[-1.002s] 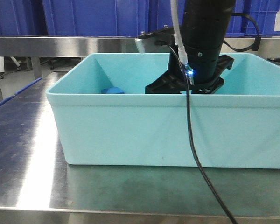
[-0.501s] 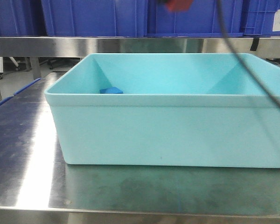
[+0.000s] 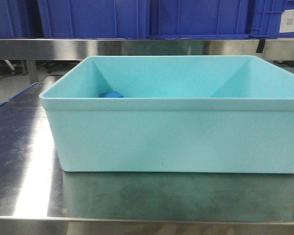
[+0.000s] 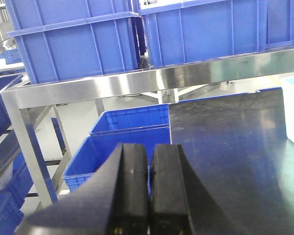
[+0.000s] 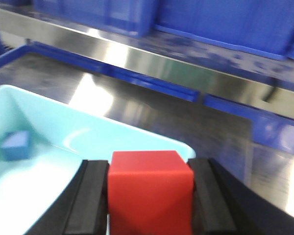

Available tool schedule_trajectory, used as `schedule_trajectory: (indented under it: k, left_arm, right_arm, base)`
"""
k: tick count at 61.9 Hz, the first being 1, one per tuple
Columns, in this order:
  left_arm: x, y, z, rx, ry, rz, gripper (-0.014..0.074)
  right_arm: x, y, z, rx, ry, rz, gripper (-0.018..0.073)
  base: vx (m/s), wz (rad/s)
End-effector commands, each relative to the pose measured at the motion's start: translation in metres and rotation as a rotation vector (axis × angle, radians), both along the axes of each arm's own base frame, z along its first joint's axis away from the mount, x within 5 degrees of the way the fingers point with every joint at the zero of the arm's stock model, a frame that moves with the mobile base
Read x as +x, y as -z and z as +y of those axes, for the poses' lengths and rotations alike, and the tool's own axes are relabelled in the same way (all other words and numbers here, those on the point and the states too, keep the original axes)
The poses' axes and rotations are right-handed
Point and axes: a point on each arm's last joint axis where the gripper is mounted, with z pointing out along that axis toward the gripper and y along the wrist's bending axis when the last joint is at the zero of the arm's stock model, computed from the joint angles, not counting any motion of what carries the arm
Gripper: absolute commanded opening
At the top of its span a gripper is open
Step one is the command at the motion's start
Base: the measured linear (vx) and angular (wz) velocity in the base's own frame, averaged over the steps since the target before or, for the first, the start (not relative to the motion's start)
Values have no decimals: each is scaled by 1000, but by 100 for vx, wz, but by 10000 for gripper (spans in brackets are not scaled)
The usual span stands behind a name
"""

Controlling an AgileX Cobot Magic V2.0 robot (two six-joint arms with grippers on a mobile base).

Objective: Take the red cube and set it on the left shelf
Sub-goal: 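Lift the red cube out of the tub with the right gripper, then drive the base away from the table holding the red cube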

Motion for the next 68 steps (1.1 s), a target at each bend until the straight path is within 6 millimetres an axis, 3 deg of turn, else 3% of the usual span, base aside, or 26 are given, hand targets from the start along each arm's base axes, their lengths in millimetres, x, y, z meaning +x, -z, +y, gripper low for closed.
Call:
schedule_trajectory:
  k: [1, 15, 22, 68]
  left_arm:
    - [1, 0, 0, -5, 4, -62, 106]
    - [1, 0, 0, -5, 4, -62, 106]
    - [1, 0, 0, -5, 4, -62, 106]
    - [1, 0, 0, -5, 4, -62, 106]
  right_arm:
    - [-16, -11, -12, 17, 22, -147, 59]
    - [-56, 9, -37, 22, 132, -204, 59]
    - [-65, 14, -41, 23, 154, -223, 59]
    - [-66, 14, -41, 21, 157, -215, 59]
  base:
    - [0, 0]
    - [-1, -8]
    - [0, 0]
    - [0, 0]
